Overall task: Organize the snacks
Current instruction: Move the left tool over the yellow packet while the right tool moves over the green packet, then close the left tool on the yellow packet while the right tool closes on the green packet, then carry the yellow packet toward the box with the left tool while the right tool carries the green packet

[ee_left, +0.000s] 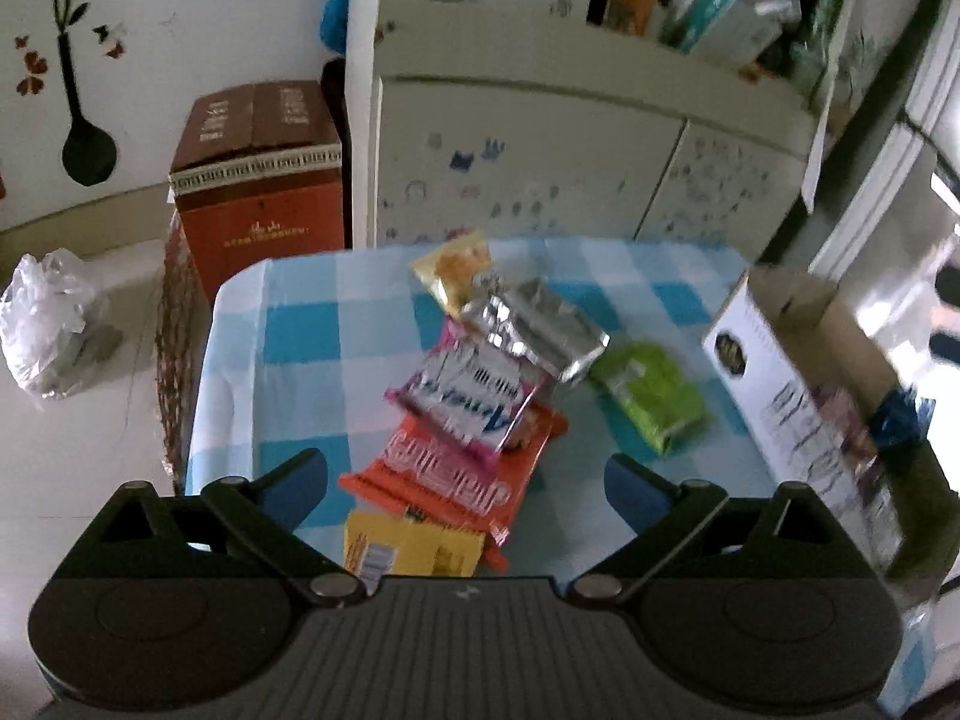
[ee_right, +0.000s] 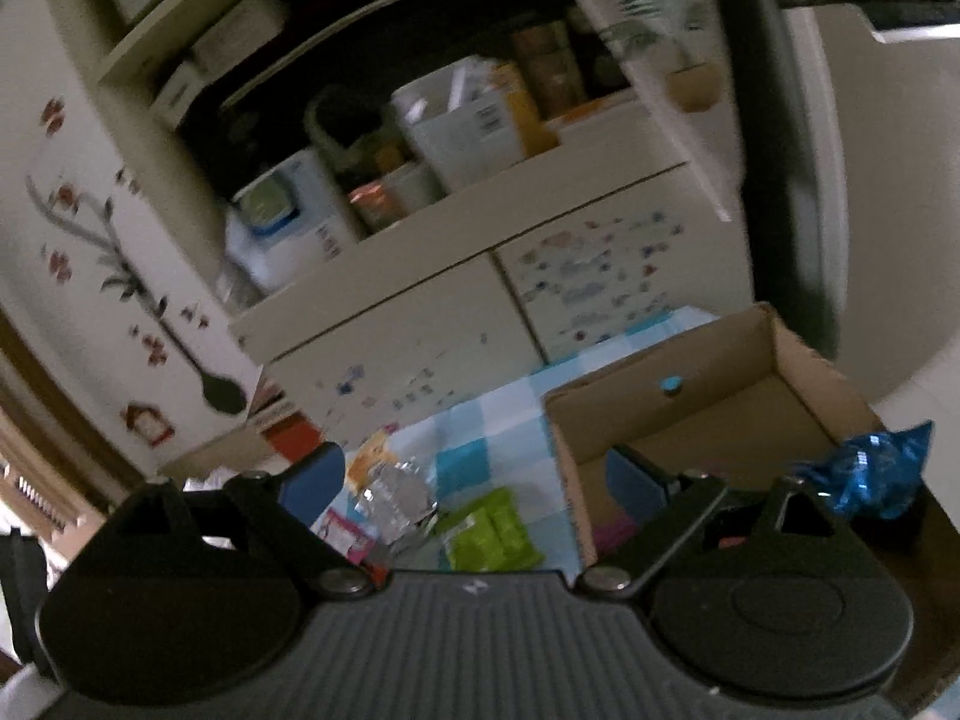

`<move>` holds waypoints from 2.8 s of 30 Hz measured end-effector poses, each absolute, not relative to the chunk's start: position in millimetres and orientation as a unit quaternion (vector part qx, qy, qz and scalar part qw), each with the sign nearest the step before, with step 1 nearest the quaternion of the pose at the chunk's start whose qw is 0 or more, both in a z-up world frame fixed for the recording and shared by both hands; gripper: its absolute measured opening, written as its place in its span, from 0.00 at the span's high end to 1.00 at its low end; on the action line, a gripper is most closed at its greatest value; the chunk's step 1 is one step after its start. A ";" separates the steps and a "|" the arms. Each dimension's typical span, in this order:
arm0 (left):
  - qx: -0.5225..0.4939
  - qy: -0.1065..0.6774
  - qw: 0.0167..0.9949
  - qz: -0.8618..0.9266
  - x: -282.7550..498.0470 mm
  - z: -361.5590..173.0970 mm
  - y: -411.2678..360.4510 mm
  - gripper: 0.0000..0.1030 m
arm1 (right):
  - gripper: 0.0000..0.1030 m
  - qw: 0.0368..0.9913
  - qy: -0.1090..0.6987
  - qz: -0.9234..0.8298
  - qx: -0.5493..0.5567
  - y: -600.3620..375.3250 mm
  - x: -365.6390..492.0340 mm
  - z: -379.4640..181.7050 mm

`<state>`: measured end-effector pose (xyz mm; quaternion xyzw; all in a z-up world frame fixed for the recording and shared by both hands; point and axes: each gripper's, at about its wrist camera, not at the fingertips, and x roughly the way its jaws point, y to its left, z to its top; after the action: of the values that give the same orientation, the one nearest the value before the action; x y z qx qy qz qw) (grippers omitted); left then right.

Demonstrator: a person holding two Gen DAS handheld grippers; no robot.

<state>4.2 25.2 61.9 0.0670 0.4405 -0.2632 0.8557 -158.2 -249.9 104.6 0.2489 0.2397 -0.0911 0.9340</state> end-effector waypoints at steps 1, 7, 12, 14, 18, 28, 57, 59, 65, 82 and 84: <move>0.083 0.444 0.853 -0.263 3.7 57.6 24.5 0.02 | 0.09 0.936 0.243 -0.085 0.240 -245.8 -155.9 102.9; 0.129 0.485 0.829 -0.247 4.9 25.4 27.5 0.02 | 0.09 0.943 0.264 -0.058 0.196 -225.5 -142.3 92.4; 0.124 0.518 0.812 -0.240 9.9 8.3 33.5 0.02 | 0.09 0.947 0.283 -0.034 0.150 -206.1 -125.8 79.4; 0.126 0.522 0.809 -0.238 10.9 4.0 34.3 0.02 | 0.09 0.946 0.295 -0.029 0.132 -198.3 -116.5 71.7; 0.137 0.527 0.806 -0.234 13.6 -3.9 32.8 0.02 | 0.09 0.940 0.325 -0.023 0.100 -186.7 -97.4 52.8; 0.142 0.539 0.797 -0.231 20.3 -20.9 34.5 0.00 | 0.09 0.931 0.355 -0.025 0.074 -178.3 -61.9 18.5; 0.126 0.537 0.809 -0.203 13.7 -17.5 32.2 0.00 | 0.05 0.912 0.405 -0.059 0.022 -179.3 -12.1 -33.7; 0.126 0.537 0.809 -0.203 13.5 -17.4 32.3 0.00 | 0.05 0.912 0.405 -0.059 0.020 -178.8 -11.7 -33.9; 0.133 0.529 0.810 -0.215 7.2 -11.9 27.1 0.12 | 0.22 0.912 0.404 -0.064 0.018 -178.5 -14.5 -30.7; 0.145 0.514 0.788 -0.306 -26.8 0.6 -0.7 0.41 | 0.43 0.898 0.421 -0.076 0.101 -186.6 -47.3 -7.6; 0.146 0.510 0.789 -0.310 -29.1 2.3 -2.6 0.41 | 0.43 0.898 0.418 -0.077 0.114 -187.6 -55.3 -1.8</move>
<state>-29.1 -2.6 2.3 0.1460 0.5099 -0.3102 0.7889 -55.3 -187.6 -1.8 0.1142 0.4177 -0.0766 0.8981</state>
